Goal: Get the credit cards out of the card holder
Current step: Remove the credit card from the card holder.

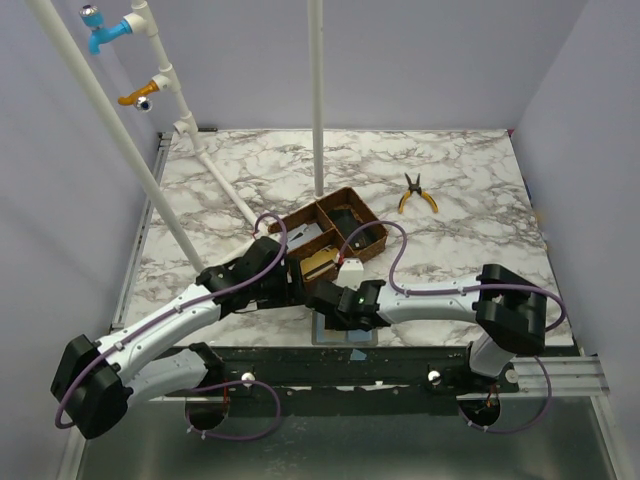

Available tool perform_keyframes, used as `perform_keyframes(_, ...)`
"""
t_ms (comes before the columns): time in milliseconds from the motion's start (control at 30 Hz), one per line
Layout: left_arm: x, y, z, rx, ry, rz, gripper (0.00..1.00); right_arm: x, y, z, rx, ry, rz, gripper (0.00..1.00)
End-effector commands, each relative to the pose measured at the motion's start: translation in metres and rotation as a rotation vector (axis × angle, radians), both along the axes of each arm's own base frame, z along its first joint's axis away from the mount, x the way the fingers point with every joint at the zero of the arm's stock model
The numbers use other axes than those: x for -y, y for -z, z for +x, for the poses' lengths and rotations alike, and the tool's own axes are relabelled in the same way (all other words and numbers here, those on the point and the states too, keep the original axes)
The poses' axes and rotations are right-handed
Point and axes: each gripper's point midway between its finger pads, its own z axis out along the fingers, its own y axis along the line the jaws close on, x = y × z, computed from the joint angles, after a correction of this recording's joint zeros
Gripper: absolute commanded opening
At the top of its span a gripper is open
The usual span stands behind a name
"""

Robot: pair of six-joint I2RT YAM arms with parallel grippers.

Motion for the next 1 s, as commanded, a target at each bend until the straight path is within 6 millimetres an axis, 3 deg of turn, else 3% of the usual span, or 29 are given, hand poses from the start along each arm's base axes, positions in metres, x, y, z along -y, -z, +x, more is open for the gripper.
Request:
perform_keyframes(0,0.005,0.004,-0.003,-0.016,0.019,-0.019,0.69,0.006,0.009,-0.004,0.000,0.010,-0.013,0.45)
perform_keyframes(167,0.007,0.007,-0.004,-0.026,0.025,-0.024,0.69,0.010,0.012,-0.005,-0.004,0.023,-0.013,0.37)
perform_keyframes(333,0.008,0.013,-0.007,-0.042,0.028,-0.031,0.66,0.019,0.020,-0.009,-0.020,0.045,-0.011,0.21)
perform_keyframes(600,0.010,0.022,-0.012,-0.069,0.037,-0.043,0.57,0.033,0.032,-0.016,-0.062,0.081,0.024,0.08)
perform_keyframes(800,0.014,0.027,-0.013,-0.083,0.045,-0.054,0.45,0.034,0.034,-0.016,-0.079,0.092,0.109,0.02)
perform_keyframes(967,0.020,0.030,-0.016,-0.096,0.064,-0.066,0.24,0.034,0.034,-0.017,-0.091,0.088,0.212,0.01)
